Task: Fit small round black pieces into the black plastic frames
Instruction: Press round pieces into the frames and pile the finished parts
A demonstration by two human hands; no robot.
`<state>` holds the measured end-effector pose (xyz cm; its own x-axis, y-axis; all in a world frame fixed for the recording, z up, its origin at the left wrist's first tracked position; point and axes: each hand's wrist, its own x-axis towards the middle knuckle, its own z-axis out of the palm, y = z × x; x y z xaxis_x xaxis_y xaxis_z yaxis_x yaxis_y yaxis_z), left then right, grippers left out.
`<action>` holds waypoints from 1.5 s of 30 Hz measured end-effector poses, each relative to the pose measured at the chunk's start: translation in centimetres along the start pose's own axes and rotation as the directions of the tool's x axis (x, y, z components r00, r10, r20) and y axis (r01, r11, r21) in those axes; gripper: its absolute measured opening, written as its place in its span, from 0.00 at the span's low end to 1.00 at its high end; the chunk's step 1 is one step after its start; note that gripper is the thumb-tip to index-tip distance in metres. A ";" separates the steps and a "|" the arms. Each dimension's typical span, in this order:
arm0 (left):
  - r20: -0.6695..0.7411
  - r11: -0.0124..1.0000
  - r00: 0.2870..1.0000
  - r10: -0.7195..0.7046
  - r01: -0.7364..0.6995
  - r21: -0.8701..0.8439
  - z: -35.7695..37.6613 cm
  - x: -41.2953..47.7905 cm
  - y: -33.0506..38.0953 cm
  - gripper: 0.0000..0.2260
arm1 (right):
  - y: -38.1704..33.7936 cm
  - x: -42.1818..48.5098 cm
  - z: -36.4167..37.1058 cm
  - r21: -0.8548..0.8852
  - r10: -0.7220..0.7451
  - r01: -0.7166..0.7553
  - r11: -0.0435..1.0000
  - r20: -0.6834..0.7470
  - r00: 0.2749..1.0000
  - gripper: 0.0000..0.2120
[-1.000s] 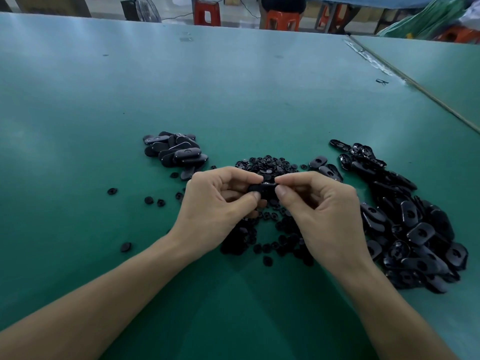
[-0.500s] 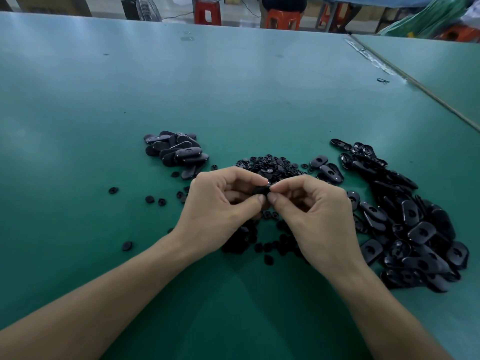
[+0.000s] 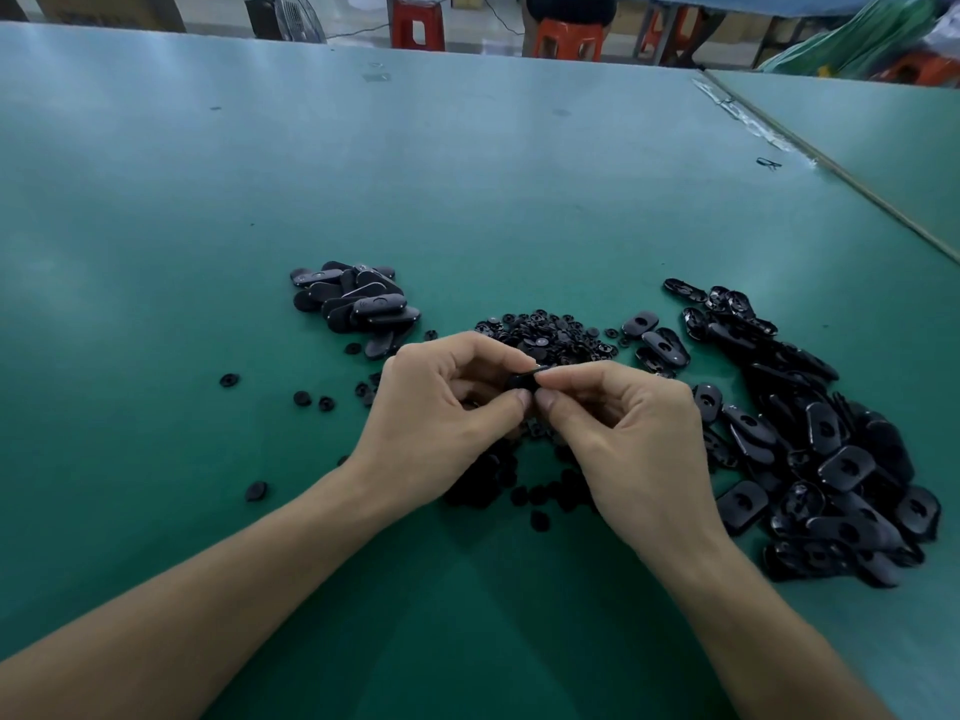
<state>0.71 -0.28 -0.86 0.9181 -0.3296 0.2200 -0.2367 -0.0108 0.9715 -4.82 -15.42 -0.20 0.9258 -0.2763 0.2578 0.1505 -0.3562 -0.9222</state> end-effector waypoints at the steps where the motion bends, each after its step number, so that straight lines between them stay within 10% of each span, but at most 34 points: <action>1: -0.014 1.000 1.000 0.006 -0.006 0.007 0.0 0.0 0.0 0.08 | -0.1 -0.1 0.1 -0.006 -0.005 0.005 1.000 0.006 1.000 0.10; 45: 0.053 0.995 0.998 -0.028 0.032 -0.089 -0.4 0.1 0.4 0.11 | -0.3 0.9 -2.2 -0.039 0.005 0.002 0.999 0.191 0.982 0.05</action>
<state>0.85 0.02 -0.46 0.9061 -0.3790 0.1882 -0.1776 0.0630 0.9821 -4.85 -17.52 0.98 0.9757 -0.1027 0.1934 0.1392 -0.3910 -0.9098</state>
